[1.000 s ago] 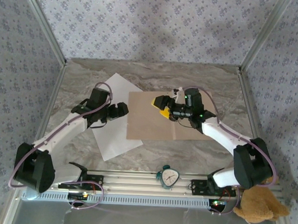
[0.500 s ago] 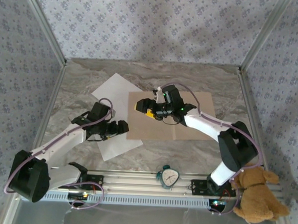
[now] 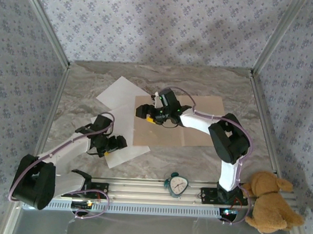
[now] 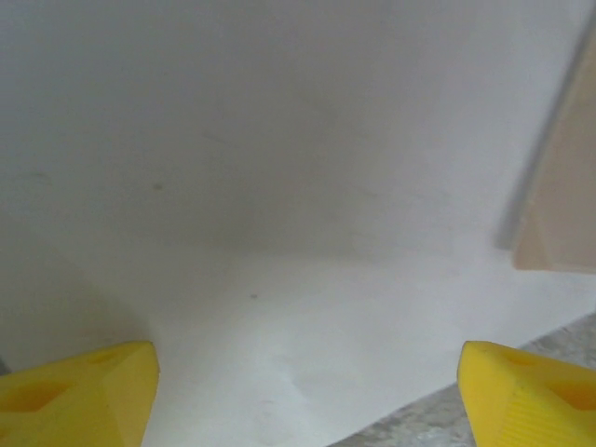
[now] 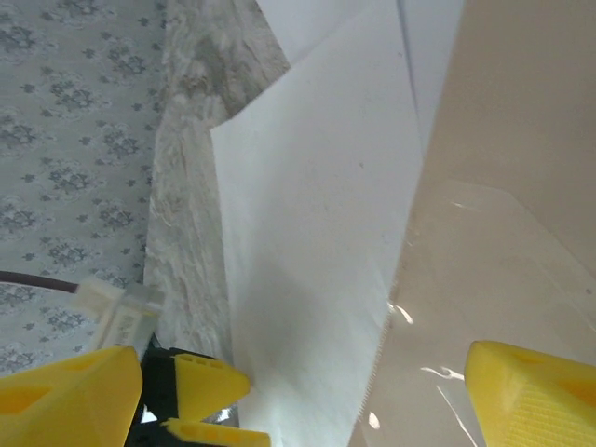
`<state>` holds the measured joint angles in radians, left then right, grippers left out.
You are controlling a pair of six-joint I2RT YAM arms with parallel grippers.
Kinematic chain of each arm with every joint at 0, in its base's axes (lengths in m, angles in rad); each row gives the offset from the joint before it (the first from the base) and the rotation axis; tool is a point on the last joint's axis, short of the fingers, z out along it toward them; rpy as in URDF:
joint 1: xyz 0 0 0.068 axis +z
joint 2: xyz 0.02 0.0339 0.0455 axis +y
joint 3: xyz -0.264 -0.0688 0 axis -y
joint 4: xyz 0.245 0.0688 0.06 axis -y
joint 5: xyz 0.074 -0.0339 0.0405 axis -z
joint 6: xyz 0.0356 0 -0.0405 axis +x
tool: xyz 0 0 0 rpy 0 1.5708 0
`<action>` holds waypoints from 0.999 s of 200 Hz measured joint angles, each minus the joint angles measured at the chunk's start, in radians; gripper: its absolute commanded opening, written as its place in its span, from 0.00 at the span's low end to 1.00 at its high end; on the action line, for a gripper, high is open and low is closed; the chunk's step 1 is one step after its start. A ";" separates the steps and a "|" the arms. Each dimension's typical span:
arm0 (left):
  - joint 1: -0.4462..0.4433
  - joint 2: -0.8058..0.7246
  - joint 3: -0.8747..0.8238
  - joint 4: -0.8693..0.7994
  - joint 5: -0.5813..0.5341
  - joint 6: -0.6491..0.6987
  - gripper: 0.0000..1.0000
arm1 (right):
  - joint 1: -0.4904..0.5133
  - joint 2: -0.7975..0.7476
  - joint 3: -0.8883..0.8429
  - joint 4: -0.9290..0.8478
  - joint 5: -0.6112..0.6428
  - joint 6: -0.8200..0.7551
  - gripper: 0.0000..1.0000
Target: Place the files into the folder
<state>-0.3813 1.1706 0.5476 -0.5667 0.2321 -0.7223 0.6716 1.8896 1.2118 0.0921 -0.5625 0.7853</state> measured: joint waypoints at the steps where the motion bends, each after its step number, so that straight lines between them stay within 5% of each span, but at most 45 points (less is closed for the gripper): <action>1: 0.001 0.002 0.000 -0.001 -0.003 0.000 0.84 | 0.000 0.000 0.002 0.000 0.001 -0.002 0.91; 146: 0.100 0.184 0.111 -0.081 -0.275 0.053 0.83 | 0.106 0.029 0.059 -0.088 0.045 -0.077 0.91; 200: 0.185 0.025 0.116 -0.132 -0.286 0.067 0.91 | 0.132 0.089 0.237 -0.227 0.069 -0.122 0.85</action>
<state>-0.1963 1.1954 0.6636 -0.6987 -0.0536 -0.6552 0.8040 1.9785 1.4490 -0.1345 -0.4934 0.6636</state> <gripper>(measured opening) 0.886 0.862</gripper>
